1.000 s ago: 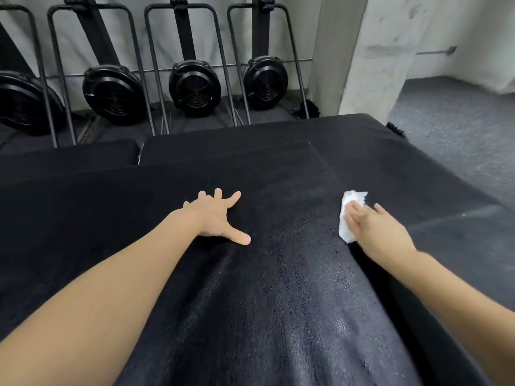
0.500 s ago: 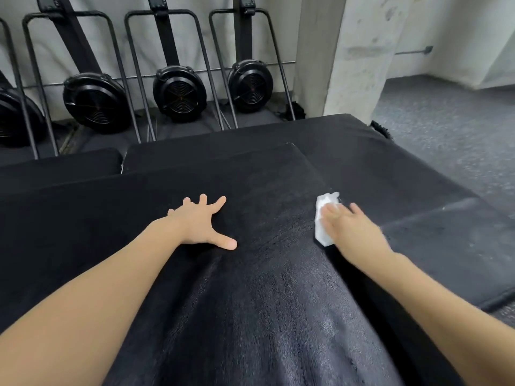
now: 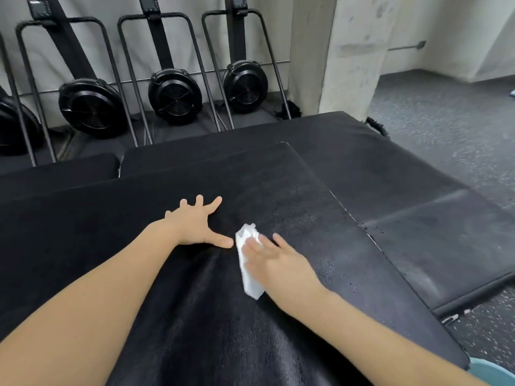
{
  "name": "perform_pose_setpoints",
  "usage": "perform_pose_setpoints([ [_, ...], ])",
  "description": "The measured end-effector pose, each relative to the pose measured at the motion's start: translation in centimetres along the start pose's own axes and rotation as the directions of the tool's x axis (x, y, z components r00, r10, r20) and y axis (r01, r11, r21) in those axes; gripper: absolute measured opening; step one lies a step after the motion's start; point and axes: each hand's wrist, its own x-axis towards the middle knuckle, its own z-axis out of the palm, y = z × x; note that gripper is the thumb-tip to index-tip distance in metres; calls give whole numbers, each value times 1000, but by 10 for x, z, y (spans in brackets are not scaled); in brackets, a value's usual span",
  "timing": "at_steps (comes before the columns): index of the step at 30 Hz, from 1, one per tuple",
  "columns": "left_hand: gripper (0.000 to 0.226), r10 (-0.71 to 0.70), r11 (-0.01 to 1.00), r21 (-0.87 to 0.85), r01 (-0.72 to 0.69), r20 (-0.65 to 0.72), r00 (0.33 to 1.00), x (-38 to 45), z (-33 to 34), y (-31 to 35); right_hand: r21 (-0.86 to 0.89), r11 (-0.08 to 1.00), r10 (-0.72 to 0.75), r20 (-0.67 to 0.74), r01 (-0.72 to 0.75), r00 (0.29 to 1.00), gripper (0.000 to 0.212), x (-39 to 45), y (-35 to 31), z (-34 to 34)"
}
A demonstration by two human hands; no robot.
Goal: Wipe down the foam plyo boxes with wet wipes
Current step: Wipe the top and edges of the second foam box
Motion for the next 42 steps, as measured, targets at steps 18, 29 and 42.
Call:
perform_pose_setpoints([
  [18, 62, 4, 998, 58, 11, -252, 968, -53, 10, 46, -32, 986, 163, 8, -163, 987, 82, -54, -17, -11],
  [29, 132, 34, 999, -34, -30, 113, 993, -113, 45, 36, -153, 786, 605, -4, -599, 796, 41, -51, 78, -23],
  [42, 129, 41, 999, 12, -41, 57, 998, -110, 51, 35, -4, 925, 379, 64, -380, 923, 32, -66, 33, -40],
])
